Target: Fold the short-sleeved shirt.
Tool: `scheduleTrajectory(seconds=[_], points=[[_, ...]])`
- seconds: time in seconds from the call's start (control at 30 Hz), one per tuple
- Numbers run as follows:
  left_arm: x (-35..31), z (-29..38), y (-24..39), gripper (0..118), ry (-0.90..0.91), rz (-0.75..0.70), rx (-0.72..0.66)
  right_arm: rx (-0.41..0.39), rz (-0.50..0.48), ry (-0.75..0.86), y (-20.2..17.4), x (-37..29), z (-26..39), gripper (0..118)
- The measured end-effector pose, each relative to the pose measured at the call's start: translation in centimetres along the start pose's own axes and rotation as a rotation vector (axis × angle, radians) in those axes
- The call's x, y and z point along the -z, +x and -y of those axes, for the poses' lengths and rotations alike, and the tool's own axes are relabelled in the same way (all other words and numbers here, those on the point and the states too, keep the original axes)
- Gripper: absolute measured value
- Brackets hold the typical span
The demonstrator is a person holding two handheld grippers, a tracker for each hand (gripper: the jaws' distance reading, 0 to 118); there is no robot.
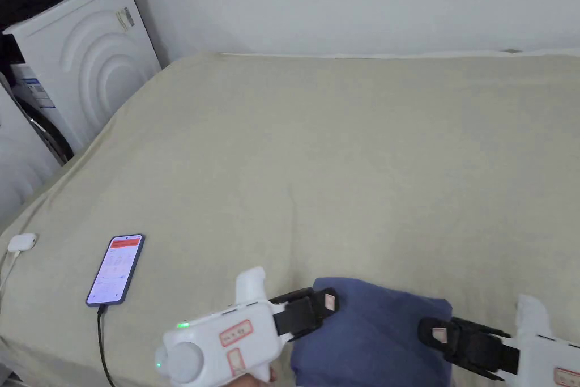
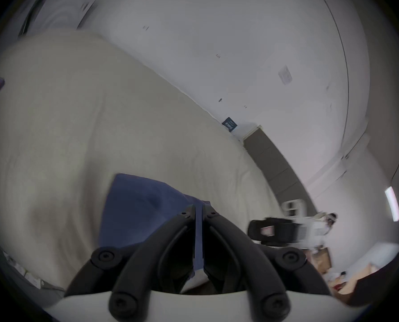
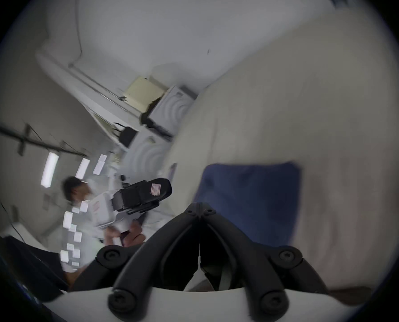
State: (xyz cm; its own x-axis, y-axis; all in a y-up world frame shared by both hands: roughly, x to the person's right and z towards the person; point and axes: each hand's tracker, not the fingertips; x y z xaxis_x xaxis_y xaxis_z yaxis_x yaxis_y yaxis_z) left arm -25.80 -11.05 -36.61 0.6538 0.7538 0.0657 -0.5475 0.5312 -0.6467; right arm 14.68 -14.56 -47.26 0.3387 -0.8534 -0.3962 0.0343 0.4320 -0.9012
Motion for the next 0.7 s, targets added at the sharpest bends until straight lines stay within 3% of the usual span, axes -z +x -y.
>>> scheduleTrajectory(seconds=[0.03, 0.13, 0.27, 0.33, 0.4, 0.53, 0.6, 0.67, 0.7], points=[[-0.5, -0.8, -0.7, 15, -0.029, 0.000, -0.012, 0.016, 0.006, -0.023, 1.1, 1.3, 0.1, 1], [-0.5, -1.7, -1.1, 117, -0.033, -0.041, 0.054, 0.144, 0.042, -0.094, 4.5, 4.2, 0.7, 0], [1.3, -0.7, -1.0, 118, -0.093, -0.087, 0.091, 0.289, 0.004, -0.112, 7.8, 5.8, 1.6, 0], [3.3, -0.8, -1.6, 118, -0.148, -0.148, 0.102, 0.277, 0.052, -0.108, 8.3, 5.9, 1.8, 0], [5.6, 0.0, -2.2, 118, -0.228, -0.261, 0.098, 0.285, 0.029, -0.105, 8.3, 5.7, 2.0, 0], [8.7, 2.5, -1.5, 118, -0.324, -0.437, 0.205, 0.172, 0.153, -0.113, 7.5, 4.4, 2.1, 1], [9.3, 3.6, -1.1, 118, -0.327, -0.416, 0.212, 0.087, 0.243, -0.097, 6.7, 4.0, 2.1, 1], [9.6, 4.4, 0.1, 118, -0.287, -0.492, 0.276, 0.086, 0.275, -0.100, 5.9, 3.8, 2.3, 1], [9.7, 4.6, 0.5, 105, -0.300, -0.462, 0.266, 0.086, 0.291, -0.104, 5.5, 3.7, 2.4, 1]])
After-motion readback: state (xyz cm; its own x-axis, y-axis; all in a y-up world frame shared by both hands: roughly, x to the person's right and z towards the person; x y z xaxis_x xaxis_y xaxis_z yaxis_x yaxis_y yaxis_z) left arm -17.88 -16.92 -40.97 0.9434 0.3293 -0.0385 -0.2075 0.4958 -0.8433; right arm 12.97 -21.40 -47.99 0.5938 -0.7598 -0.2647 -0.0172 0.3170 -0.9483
